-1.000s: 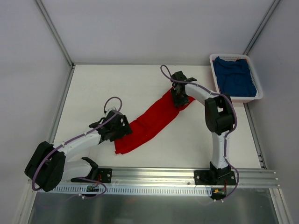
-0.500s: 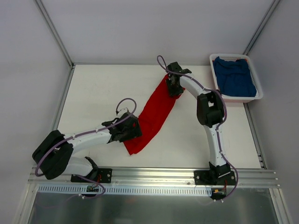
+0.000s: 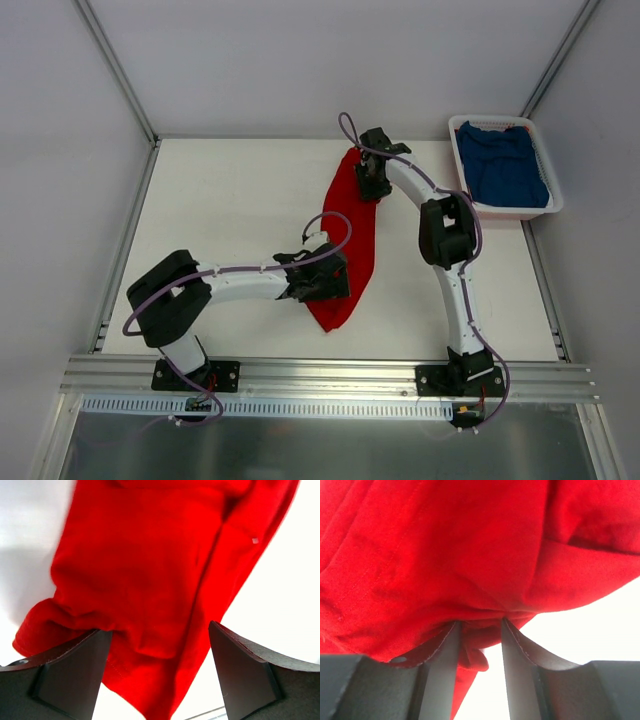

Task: Fold and stack the t-shirts
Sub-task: Rotate the tshirt 90 degrees

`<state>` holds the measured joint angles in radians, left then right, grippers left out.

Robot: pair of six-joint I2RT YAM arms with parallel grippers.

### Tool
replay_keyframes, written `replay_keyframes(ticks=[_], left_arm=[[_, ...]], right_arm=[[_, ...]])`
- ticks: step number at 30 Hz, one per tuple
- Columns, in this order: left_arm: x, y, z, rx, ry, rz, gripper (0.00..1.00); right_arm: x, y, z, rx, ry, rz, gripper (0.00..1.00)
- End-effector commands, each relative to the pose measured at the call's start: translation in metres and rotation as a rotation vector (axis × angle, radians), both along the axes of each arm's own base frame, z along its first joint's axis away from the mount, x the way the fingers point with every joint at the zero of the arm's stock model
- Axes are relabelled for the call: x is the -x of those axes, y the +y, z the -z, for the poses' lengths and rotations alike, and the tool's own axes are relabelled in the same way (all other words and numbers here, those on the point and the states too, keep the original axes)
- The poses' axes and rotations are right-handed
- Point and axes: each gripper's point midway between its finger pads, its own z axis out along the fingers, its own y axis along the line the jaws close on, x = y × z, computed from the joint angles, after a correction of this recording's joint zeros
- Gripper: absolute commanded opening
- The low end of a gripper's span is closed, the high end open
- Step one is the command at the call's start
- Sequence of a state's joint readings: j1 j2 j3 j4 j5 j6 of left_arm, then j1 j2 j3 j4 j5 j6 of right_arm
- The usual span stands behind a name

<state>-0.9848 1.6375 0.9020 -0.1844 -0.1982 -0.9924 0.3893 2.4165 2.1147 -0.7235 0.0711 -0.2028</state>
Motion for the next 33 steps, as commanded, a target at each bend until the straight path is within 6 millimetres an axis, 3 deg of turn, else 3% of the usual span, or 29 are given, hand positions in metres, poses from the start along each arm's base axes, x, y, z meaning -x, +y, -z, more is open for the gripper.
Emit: replay_keyframes(ticks=[1,13,21,27,33], left_arm=[[0.033,-0.005,0.031,-0.053,0.126,0.036,0.80],[0.077,-0.038,0.031,-0.025,0.155,0.112,0.79],[0.108,-0.059,0.032,-0.017,0.179,0.180,0.80],[0.116,-0.067,0.033,-0.017,0.182,0.201,0.80],[0.111,-0.057,0.021,-0.025,0.135,0.201,0.81]], right_arm=[[-0.003,0.008,0.002,-0.032,0.018,-0.024,0.41],[-0.023,0.030,0.000,-0.139,-0.004,-0.002,0.44],[-0.033,0.034,-0.001,-0.174,-0.018,0.014,0.45],[-0.034,0.038,0.001,-0.193,-0.013,0.011,0.46],[-0.029,0.033,0.000,-0.183,-0.006,0.011,0.46]])
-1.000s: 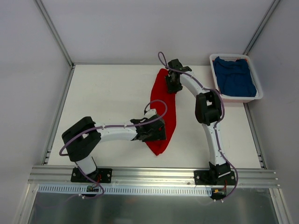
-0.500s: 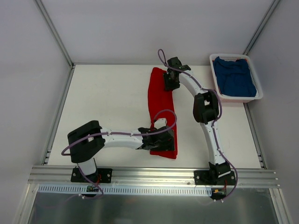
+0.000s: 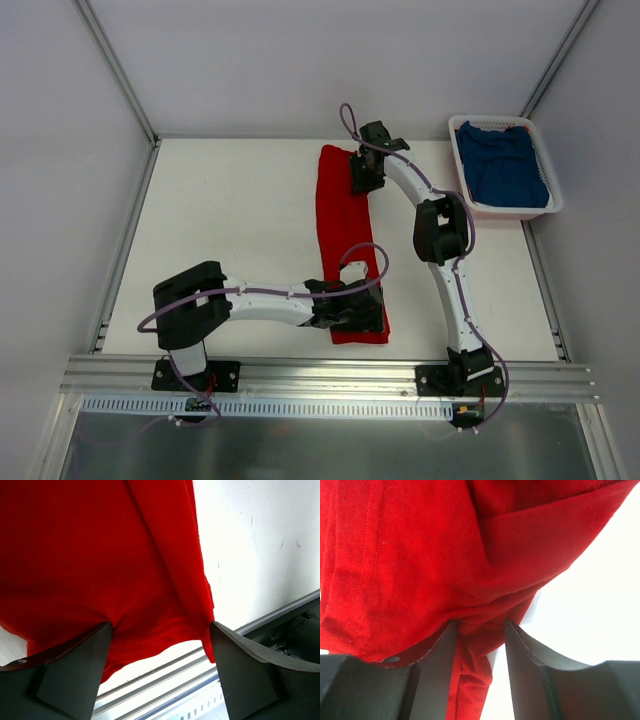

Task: Fold and stack the t-shirts
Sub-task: Rotate the tshirt 90 degrees

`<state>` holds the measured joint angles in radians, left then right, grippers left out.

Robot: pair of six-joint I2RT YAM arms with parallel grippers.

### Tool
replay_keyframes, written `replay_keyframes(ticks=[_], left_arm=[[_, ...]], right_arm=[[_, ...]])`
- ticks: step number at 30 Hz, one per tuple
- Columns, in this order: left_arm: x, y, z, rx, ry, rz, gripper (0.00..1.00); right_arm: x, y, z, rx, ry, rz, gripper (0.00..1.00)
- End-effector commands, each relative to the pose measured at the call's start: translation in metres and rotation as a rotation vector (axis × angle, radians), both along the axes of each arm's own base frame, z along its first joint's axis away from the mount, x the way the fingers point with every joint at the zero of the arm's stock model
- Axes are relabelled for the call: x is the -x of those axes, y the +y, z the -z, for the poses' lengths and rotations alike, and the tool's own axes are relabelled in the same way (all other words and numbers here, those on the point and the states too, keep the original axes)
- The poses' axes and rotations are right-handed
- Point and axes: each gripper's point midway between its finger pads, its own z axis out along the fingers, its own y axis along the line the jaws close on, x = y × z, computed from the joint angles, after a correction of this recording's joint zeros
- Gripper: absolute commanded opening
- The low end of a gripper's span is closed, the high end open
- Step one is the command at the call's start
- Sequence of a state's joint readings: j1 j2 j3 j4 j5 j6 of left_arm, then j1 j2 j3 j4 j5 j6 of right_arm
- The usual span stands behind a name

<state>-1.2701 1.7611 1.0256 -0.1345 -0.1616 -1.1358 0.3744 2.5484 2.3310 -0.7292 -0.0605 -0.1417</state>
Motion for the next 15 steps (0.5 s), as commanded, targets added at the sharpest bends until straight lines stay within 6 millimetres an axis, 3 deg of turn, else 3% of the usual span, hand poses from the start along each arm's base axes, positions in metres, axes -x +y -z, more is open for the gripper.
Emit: replay_keyframes(ticks=[1,3,9,10,15], left_arm=[[0.020,0.039,0.023,-0.147,0.051,0.026,0.83],[0.018,0.044,0.014,-0.158,0.026,0.032,0.87],[0.000,0.058,-0.030,-0.162,-0.104,0.023,0.98],[-0.003,0.060,-0.037,-0.162,-0.123,0.020,0.99],[-0.012,0.061,-0.063,-0.150,-0.189,0.033,0.99]], right_arm=[[0.002,0.000,-0.008,-0.016,-0.002,-0.001,0.46],[0.003,-0.005,-0.012,-0.009,-0.006,0.005,0.47],[0.005,-0.021,-0.059,0.012,-0.084,0.023,0.47],[0.005,-0.023,-0.076,0.005,-0.111,0.025,0.47],[0.014,-0.031,-0.106,0.012,-0.148,0.025,0.47]])
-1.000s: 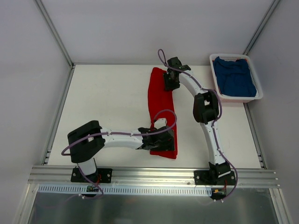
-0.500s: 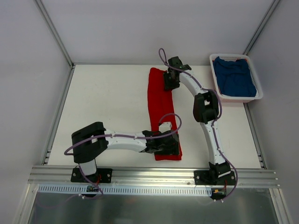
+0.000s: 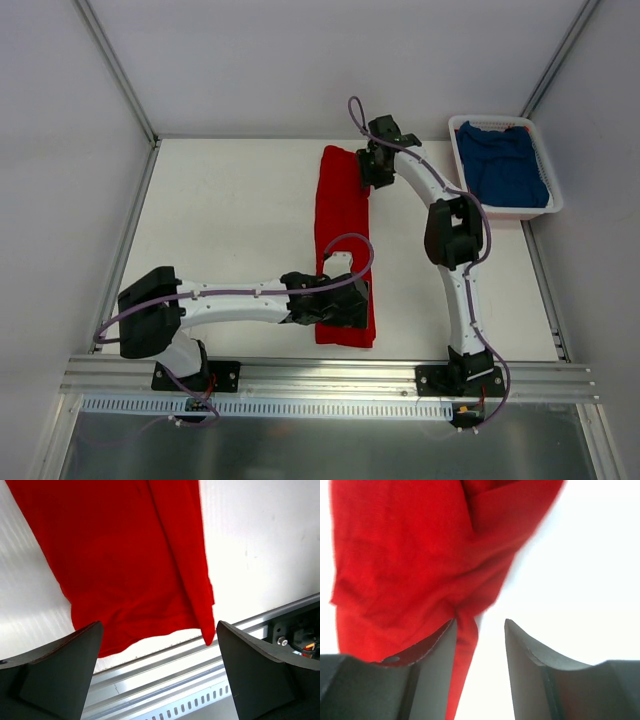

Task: Fold and stack the t-shirts
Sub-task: Rotate the tshirt 90 degrees

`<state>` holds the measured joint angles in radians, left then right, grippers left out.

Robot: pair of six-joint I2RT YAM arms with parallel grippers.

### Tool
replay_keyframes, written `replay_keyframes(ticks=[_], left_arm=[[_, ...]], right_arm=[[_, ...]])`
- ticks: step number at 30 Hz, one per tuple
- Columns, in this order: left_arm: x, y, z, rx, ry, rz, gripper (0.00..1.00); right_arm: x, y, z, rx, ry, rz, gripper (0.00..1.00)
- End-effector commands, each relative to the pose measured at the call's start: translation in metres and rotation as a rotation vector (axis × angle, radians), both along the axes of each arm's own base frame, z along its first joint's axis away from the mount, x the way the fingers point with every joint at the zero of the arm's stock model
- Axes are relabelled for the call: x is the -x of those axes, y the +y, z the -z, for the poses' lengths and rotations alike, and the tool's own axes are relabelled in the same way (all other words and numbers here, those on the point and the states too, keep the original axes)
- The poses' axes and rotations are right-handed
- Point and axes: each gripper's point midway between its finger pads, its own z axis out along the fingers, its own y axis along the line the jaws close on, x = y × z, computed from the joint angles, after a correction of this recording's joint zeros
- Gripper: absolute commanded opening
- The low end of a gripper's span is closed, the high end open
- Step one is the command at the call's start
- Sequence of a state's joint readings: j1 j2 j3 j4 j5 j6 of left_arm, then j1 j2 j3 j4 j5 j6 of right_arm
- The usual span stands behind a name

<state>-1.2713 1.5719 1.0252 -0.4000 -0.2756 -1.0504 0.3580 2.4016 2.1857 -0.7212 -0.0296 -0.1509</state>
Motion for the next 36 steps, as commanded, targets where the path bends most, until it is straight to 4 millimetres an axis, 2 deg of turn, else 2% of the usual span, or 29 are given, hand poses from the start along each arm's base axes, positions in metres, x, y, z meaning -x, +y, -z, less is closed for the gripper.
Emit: replay_keyframes(ticks=[1,3,5,6,7,8,9,10,11,14,17,18,21,26,30,32,33,34,36], left_arm=[[-0.007,0.006,-0.025,-0.021,-0.086,0.026,0.99],[-0.008,0.006,-0.029,-0.019,-0.095,0.030,0.99],[-0.010,0.011,-0.034,-0.016,-0.109,0.018,0.99],[-0.011,0.014,-0.036,-0.012,-0.115,0.009,0.99],[-0.015,0.019,-0.036,-0.017,-0.125,-0.007,0.99],[-0.016,0.027,-0.035,-0.022,-0.125,-0.022,0.99],[-0.018,0.032,-0.034,-0.024,-0.126,-0.035,0.99],[-0.022,0.039,-0.030,-0.034,-0.125,-0.051,0.99],[-0.028,0.050,-0.026,-0.046,-0.123,-0.078,0.99],[-0.046,0.080,-0.017,-0.071,-0.117,-0.153,0.99],[-0.059,0.104,-0.014,-0.080,-0.111,-0.206,0.99],[-0.071,0.116,-0.014,-0.085,-0.114,-0.250,0.99],[-0.091,0.136,-0.012,-0.090,-0.109,-0.297,0.99],[-0.109,0.138,-0.009,-0.086,-0.115,-0.297,0.99],[-0.112,0.133,0.000,-0.092,-0.098,-0.286,0.99],[-0.113,0.129,0.006,-0.093,-0.083,-0.276,0.99],[-0.114,0.128,0.009,-0.094,-0.079,-0.276,0.99],[-0.114,0.128,0.013,-0.100,-0.070,-0.271,0.99],[-0.114,0.126,0.016,-0.100,-0.063,-0.268,0.99]], right_arm=[[0.003,-0.012,-0.074,-0.004,-0.122,0.001,0.47],[0.006,-0.020,-0.085,0.027,-0.139,0.019,0.47],[0.015,-0.024,-0.086,0.036,-0.126,0.021,0.47],[0.021,-0.024,-0.099,0.024,-0.141,0.022,0.46],[0.024,-0.024,-0.102,0.020,-0.145,0.021,0.46],[0.035,-0.026,-0.094,0.031,-0.118,0.016,0.47],[0.040,-0.023,-0.095,0.031,-0.121,0.010,0.47],[0.047,-0.022,-0.105,0.018,-0.136,0.009,0.47],[0.059,-0.019,-0.093,0.026,-0.104,-0.005,0.46],[0.082,-0.014,-0.079,0.044,-0.068,-0.025,0.47],[0.094,-0.002,-0.070,0.038,-0.060,-0.047,0.46],[0.100,0.000,-0.061,0.045,-0.043,-0.053,0.46],[0.108,0.013,-0.047,0.057,-0.023,-0.083,0.45],[0.108,0.027,-0.031,0.076,-0.005,-0.111,0.42],[0.102,0.035,-0.022,0.080,0.003,-0.121,0.41],[0.097,0.041,-0.026,0.082,-0.007,-0.136,0.40],[0.096,0.043,-0.017,0.093,0.008,-0.144,0.40],[0.091,0.048,-0.021,0.092,-0.005,-0.151,0.40],[0.090,0.050,-0.015,0.101,0.011,-0.160,0.38]])
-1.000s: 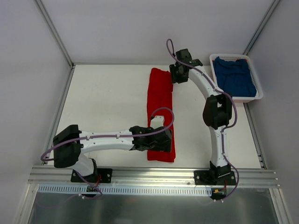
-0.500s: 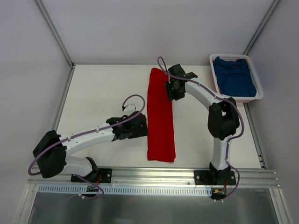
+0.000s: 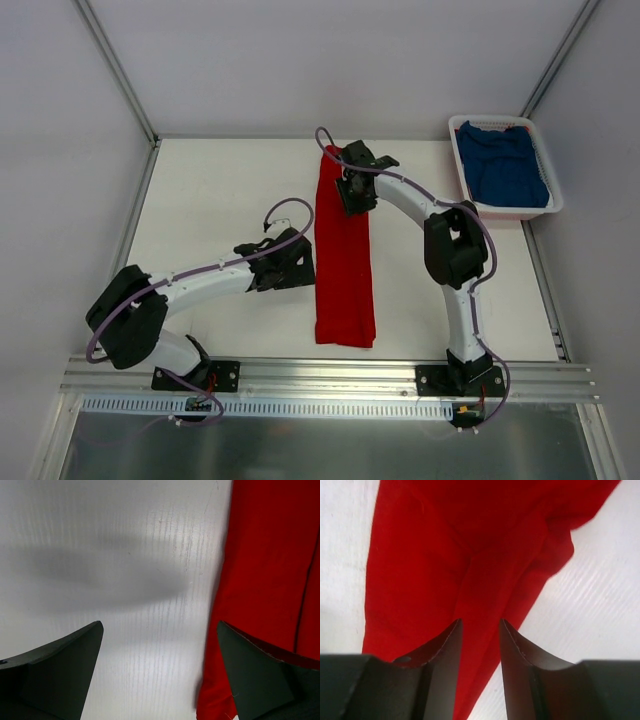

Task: Fold and stack the t-shirts
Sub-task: Rotate the tshirt 90 degrees

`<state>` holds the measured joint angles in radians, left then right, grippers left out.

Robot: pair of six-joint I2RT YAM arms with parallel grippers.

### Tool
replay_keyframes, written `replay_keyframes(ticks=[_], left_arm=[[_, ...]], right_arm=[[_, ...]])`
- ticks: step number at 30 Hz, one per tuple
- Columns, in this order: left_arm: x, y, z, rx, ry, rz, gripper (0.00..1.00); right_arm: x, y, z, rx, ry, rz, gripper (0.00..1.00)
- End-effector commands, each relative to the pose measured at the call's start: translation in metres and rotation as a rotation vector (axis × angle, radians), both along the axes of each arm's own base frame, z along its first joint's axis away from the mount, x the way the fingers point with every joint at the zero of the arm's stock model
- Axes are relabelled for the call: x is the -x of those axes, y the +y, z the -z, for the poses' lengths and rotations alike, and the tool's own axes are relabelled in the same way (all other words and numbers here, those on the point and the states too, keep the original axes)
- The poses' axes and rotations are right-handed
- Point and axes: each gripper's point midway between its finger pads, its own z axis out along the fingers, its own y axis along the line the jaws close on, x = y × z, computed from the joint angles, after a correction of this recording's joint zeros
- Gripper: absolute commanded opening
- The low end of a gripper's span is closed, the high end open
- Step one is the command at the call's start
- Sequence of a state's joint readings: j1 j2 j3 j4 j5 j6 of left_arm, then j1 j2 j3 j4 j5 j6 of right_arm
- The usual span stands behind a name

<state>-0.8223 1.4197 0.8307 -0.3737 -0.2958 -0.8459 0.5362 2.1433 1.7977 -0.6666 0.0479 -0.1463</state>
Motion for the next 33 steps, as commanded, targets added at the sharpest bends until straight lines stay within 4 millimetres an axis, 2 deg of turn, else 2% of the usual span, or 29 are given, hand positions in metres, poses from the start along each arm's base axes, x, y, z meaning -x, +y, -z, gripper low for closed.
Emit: replay_keyframes(ticks=[1,9,15,23,33], left_arm=[[-0.006,-0.006,0.002,0.017,-0.001,0.016,0.99],[-0.002,-0.004,0.013,0.020,0.017,0.015,0.99],[0.000,-0.003,0.015,0.022,0.024,0.015,0.99],[0.002,-0.002,0.015,0.029,0.023,0.014,0.99],[0.002,-0.002,0.013,0.035,0.020,0.013,0.99]], right_arm=[[-0.009,0.011,-0.004,0.009,-0.019,-0.026,0.38],[-0.014,0.030,0.006,0.006,-0.014,-0.048,0.37],[-0.010,0.036,0.013,0.015,-0.005,-0.060,0.36],[-0.007,0.033,0.012,0.029,-0.014,-0.058,0.29],[-0.008,0.025,0.010,0.064,-0.031,-0.066,0.29]])
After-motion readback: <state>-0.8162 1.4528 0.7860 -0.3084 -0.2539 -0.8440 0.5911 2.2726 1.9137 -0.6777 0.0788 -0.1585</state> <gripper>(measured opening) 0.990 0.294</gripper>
